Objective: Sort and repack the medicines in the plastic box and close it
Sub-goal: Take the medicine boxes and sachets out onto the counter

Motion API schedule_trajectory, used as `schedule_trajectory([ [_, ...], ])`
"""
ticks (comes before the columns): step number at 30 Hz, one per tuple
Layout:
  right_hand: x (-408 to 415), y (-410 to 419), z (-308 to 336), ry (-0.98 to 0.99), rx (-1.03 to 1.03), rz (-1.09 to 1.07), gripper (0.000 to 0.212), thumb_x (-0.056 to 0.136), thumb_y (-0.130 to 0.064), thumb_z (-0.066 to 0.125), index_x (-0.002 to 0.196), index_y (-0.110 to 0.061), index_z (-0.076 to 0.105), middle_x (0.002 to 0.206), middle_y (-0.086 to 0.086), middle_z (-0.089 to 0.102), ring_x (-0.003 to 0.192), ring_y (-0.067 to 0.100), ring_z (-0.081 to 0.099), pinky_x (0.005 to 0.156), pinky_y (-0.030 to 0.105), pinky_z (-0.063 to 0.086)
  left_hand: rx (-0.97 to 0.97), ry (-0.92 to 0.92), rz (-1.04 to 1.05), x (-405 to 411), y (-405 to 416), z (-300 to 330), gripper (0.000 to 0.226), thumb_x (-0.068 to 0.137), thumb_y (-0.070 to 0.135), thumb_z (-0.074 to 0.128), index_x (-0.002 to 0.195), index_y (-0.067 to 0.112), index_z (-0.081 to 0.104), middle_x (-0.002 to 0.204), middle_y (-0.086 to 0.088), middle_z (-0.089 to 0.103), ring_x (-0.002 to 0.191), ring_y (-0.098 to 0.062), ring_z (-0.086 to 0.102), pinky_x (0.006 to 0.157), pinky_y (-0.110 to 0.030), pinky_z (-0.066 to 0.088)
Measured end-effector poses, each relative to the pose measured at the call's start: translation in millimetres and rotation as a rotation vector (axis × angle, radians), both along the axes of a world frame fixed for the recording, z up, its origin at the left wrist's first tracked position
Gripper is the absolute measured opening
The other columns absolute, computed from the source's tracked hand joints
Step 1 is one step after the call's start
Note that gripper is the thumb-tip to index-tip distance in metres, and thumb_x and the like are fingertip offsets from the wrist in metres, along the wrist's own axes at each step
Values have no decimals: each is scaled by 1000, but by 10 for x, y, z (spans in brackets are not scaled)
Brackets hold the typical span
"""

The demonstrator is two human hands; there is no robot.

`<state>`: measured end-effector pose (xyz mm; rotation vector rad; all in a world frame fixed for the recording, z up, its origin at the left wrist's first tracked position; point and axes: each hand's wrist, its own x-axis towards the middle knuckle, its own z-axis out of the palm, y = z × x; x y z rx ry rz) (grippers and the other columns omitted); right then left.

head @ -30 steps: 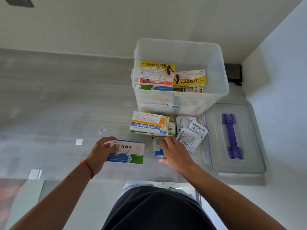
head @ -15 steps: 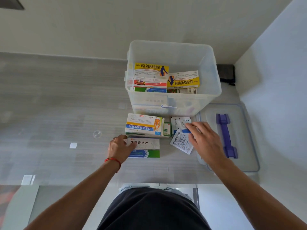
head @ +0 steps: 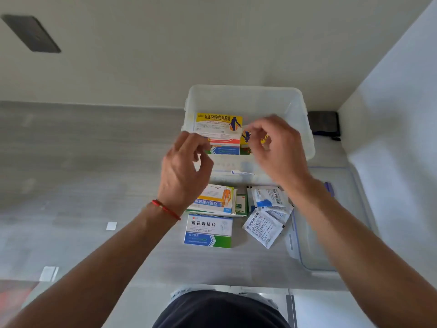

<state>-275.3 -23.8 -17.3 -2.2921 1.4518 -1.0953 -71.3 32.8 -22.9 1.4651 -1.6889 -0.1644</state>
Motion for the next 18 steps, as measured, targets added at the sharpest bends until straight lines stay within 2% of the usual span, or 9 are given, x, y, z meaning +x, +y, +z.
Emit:
schedule_trajectory([
  [2,107,-464,37,183,230,-27,20,94,-18,62,111,-13,72,104,4,72,92,21,68,81,39,57,-25,-44,23,-20,-369,72,20,74,-8,53,81,6,65,84,-4,60,63,-15,53,57,-20,44],
  [4,240,-842,-59,414,444,4,30,94,-20,63,123,-13,67,118,10,69,108,29,64,90,42,53,28,-136,31,-8,-660,23,29,70,-16,48,81,2,67,88,-12,62,72,-26,59,64,-34,47],
  [7,494,-1172,-285,613,592,64,47,90,-26,70,133,-12,57,125,13,63,113,32,61,95,45,53,125,-171,18,88,-858,-181,37,63,-25,44,80,-2,69,96,-18,60,89,-35,61,76,-46,51],
  [10,653,-1329,-542,715,578,59,62,84,-36,76,136,-12,50,127,12,60,117,33,59,98,47,51,127,-166,10,126,-903,-289,44,57,-27,41,81,-1,67,101,-17,58,96,-33,58,79,-47,52],
  [12,684,-1383,-696,709,560,56,70,82,-36,78,140,-12,45,131,14,55,123,34,54,100,49,45,122,-188,12,131,-915,-298,46,58,-25,40,82,2,68,101,-15,59,97,-31,58,79,-46,52],
  [18,507,-1411,-542,656,470,51,70,76,-35,83,134,-13,54,125,11,56,118,30,55,96,48,49,104,-177,42,111,-926,-298,45,63,-23,40,86,2,69,101,-14,61,99,-31,58,83,-45,52],
])
